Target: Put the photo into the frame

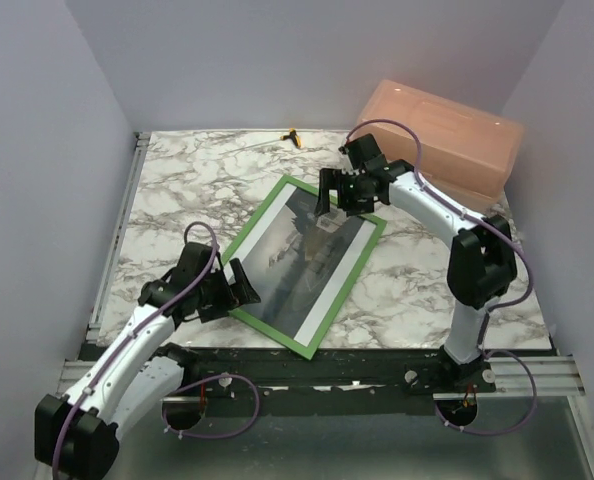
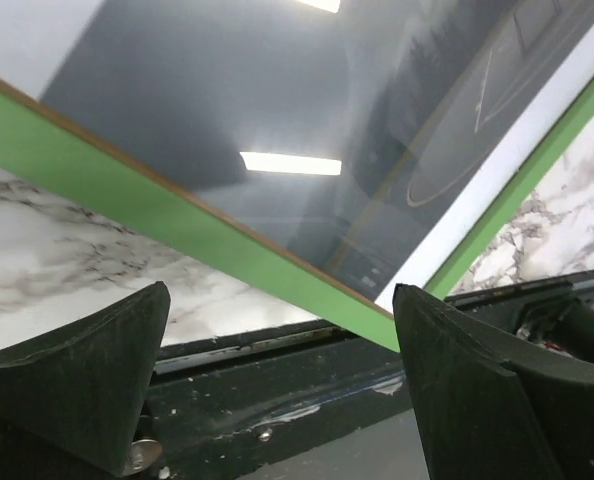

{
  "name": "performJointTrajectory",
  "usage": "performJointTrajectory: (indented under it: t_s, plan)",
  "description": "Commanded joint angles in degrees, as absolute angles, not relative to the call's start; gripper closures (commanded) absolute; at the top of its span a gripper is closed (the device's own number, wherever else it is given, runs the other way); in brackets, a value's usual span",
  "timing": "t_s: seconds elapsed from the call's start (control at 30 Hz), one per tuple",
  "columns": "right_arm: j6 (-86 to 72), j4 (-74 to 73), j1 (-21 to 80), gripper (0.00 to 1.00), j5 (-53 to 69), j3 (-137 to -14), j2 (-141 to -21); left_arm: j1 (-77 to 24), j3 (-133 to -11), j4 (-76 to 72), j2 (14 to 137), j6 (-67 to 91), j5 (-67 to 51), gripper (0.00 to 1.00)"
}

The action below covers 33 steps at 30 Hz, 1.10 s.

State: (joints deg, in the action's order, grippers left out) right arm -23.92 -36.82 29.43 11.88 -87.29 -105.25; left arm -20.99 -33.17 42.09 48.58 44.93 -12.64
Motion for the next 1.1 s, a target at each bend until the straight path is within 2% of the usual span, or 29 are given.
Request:
performJointTrajectory:
  t_s: [0.0,0.13,0.27,0.37,0.5,0.8,1.07]
  plan:
    - [-18.2,-36.4,28.0,0.0,2.9,-96.6,-115.4,-23.3,-26.9,40.4,39.9,56.4,-13.8,0.04]
    - [-16.8,-36.1,27.2,0.0,-2.8,-105.6,-124.6,-23.9,-22.0,39.0,34.7,61.0,-13.4,0.05]
    - [-15.4,-35.0,26.4,0.0,-4.8,-112.4,-131.4,-24.1,-18.8,35.4,35.7,62.1,-14.7,0.06]
    - [-14.8,-33.5,25.9,0.0,-6.5,-114.7,-134.3,-24.3,-17.6,32.5,38.0,62.3,-15.2,0.07]
    - [-15.5,-31.8,24.2,0.0,-2.4,-114.8,-135.6,-24.3,-16.3,29.4,39.9,62.9,-15.1,0.07]
    - [-17.8,-29.9,23.3,0.0,11.4,-105.3,-133.2,-24.3,-15.9,21.6,46.0,63.9,-14.7,0.08]
    - [-20.8,-28.5,23.3,0.0,14.9,-88.7,-123.3,-23.8,-18.5,14.6,54.7,64.8,-13.6,0.08]
